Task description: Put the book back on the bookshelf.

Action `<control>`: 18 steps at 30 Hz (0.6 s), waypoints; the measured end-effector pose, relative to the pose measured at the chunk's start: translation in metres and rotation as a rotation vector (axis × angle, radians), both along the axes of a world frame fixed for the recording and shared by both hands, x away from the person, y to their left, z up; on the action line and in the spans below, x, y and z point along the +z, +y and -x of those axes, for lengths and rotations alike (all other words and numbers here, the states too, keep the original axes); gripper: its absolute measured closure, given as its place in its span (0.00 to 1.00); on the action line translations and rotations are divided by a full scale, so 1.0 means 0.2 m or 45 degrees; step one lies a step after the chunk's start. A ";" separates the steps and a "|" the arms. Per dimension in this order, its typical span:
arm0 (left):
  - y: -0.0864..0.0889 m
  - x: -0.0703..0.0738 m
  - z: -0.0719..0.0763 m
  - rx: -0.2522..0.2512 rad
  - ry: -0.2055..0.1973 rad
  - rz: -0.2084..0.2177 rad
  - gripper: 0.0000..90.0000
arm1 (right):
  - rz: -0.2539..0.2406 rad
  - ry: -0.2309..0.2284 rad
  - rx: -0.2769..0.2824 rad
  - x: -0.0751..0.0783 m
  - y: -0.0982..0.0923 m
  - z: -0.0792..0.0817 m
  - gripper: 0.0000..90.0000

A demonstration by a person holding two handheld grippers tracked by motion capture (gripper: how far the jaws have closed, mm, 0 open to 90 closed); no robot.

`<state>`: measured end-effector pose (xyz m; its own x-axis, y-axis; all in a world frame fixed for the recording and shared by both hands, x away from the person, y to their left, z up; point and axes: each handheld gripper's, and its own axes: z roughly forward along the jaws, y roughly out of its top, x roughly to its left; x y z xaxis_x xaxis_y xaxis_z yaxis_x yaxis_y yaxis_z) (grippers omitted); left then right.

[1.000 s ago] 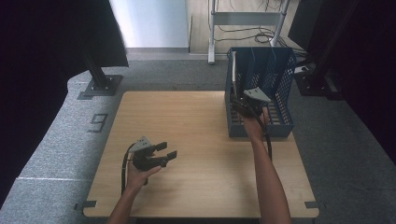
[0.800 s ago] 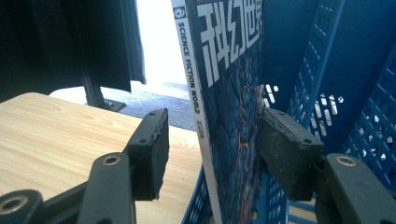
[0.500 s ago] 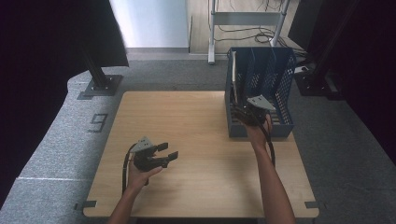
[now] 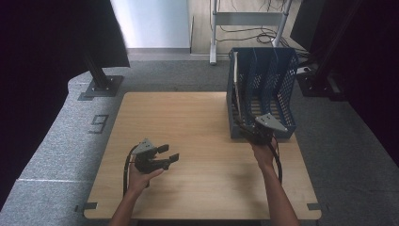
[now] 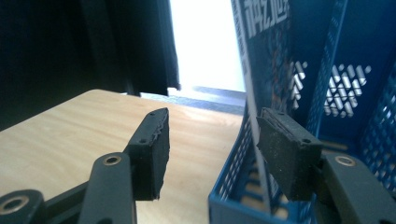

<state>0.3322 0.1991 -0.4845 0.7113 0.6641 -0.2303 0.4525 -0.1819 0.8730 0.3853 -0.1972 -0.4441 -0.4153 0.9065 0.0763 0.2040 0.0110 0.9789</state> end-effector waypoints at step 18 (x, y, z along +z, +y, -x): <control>-0.01 -0.03 -0.01 0.007 0.029 -0.016 0.36 | 0.072 0.122 0.050 -0.30 -0.10 0.24 0.47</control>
